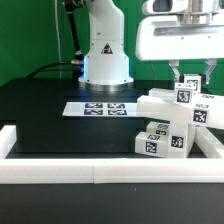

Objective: Assemble chair

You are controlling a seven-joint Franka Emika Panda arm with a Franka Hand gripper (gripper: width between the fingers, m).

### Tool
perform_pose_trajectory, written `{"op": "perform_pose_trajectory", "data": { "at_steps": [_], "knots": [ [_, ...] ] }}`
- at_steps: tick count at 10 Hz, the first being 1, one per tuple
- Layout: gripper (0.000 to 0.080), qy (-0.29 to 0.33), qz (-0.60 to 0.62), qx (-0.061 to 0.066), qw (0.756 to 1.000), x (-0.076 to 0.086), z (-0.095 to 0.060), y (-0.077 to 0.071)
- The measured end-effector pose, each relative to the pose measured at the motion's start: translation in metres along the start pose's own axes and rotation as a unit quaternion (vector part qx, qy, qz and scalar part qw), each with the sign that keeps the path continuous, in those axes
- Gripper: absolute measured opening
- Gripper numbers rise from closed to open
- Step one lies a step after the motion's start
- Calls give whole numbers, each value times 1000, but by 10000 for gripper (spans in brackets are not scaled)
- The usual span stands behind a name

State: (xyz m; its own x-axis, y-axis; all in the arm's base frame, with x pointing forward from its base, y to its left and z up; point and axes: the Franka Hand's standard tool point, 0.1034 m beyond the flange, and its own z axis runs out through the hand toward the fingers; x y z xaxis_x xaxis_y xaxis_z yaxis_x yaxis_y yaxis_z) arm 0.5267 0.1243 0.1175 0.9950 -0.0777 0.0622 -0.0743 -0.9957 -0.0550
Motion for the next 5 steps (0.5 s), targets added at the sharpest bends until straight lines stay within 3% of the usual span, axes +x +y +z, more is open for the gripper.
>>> {"op": "perform_pose_trajectory", "data": {
  "at_steps": [5],
  "knots": [
    [288, -1, 178, 4, 984, 0, 0, -1]
  ]
}}
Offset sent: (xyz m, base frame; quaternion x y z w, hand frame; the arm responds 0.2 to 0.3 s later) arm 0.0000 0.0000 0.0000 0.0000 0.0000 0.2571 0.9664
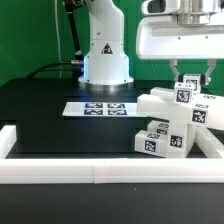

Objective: Assemble chair

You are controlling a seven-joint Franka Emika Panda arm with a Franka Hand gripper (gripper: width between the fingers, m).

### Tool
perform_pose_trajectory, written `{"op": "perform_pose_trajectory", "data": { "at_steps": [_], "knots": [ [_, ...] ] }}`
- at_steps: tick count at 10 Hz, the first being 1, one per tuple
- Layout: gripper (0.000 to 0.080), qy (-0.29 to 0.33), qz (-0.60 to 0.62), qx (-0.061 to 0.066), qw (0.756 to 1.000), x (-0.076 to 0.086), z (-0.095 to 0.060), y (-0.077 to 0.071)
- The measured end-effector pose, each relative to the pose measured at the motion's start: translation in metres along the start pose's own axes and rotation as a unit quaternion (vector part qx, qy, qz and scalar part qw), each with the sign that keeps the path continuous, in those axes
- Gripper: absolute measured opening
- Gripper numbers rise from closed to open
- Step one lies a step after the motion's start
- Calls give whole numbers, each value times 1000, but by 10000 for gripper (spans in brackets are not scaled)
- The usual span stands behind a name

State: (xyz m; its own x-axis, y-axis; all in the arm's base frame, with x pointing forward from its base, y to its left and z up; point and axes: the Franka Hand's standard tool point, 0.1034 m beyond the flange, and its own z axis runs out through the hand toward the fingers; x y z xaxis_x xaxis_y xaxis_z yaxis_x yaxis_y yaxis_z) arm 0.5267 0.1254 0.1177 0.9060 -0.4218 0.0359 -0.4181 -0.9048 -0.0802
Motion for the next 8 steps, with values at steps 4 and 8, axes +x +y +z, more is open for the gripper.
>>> {"op": "perform_pose_trajectory", "data": {
  "at_steps": [4, 8],
  "knots": [
    [289, -2, 173, 4, 985, 0, 0, -1],
    [290, -5, 284, 6, 959, -1, 0, -2]
  ]
}}
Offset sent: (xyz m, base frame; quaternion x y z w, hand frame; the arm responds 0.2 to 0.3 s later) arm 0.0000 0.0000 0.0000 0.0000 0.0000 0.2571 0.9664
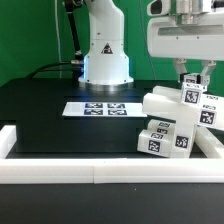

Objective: Assemble chair

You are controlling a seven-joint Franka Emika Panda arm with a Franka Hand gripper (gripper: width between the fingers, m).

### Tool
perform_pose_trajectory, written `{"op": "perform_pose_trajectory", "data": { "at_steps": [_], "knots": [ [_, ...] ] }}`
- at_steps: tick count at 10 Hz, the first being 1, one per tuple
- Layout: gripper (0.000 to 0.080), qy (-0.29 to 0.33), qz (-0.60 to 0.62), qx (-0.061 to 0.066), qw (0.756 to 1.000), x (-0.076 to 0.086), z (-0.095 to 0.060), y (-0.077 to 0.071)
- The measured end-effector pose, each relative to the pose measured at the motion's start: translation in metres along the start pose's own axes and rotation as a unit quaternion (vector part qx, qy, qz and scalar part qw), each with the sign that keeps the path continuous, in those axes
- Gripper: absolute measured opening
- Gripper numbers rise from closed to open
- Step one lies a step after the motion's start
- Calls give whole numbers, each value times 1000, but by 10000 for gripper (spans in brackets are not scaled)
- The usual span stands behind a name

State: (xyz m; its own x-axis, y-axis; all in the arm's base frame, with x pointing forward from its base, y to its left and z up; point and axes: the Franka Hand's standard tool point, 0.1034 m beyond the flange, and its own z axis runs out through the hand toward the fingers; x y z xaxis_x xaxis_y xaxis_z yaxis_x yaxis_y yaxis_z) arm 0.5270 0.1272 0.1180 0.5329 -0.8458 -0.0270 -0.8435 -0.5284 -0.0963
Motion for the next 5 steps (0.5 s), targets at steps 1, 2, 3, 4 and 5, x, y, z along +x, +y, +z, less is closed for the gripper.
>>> {"op": "perform_pose_trajectory", "data": {
  "at_steps": [1, 2, 3, 4, 5],
  "knots": [
    [290, 0, 12, 0, 1000, 0, 0, 0],
    [290, -1, 42, 1, 999, 0, 0, 0],
    [290, -2, 63, 2, 998, -1, 0, 0],
    [290, -5, 107, 3, 994, -2, 0, -1],
    [290, -6, 127, 3, 992, -2, 0, -1]
  ]
}}
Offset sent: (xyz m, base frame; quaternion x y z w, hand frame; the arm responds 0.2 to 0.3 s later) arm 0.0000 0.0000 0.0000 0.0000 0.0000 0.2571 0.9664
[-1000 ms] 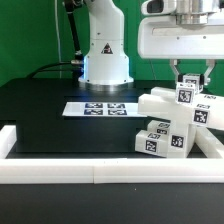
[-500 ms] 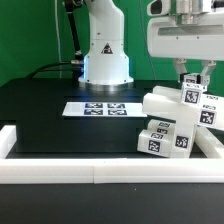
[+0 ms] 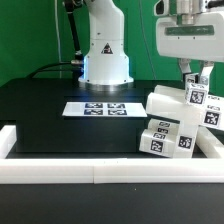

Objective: Assemble chair

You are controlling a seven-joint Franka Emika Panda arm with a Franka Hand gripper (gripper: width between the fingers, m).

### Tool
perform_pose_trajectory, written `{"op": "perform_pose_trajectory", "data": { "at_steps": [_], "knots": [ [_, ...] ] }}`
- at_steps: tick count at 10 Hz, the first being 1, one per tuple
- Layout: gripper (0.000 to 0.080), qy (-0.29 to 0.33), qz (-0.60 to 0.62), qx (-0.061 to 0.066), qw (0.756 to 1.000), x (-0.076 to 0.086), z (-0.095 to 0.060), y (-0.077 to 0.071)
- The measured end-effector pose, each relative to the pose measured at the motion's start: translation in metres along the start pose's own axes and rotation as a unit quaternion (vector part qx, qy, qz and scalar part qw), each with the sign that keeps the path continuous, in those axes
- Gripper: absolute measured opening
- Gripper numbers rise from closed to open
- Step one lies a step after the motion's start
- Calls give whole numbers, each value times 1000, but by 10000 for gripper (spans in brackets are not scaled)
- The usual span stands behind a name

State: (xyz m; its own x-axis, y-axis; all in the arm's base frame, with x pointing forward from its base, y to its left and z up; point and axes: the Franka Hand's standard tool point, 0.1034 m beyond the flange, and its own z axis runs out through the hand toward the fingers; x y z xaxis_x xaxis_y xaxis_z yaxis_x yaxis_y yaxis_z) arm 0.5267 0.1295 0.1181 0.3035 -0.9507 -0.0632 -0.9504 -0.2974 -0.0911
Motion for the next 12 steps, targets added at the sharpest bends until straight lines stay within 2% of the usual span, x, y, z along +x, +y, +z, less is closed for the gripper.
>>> {"op": "perform_pose_trajectory", "data": {
  "at_steps": [2, 7, 10, 12],
  "knots": [
    [290, -2, 40, 0, 999, -1, 0, 0],
    [290, -1, 9, 3, 1000, 9, -1, 1],
    [290, 4, -14, 5, 1000, 23, 0, 5],
    [290, 4, -16, 5, 1000, 23, 0, 5]
  ]
}}
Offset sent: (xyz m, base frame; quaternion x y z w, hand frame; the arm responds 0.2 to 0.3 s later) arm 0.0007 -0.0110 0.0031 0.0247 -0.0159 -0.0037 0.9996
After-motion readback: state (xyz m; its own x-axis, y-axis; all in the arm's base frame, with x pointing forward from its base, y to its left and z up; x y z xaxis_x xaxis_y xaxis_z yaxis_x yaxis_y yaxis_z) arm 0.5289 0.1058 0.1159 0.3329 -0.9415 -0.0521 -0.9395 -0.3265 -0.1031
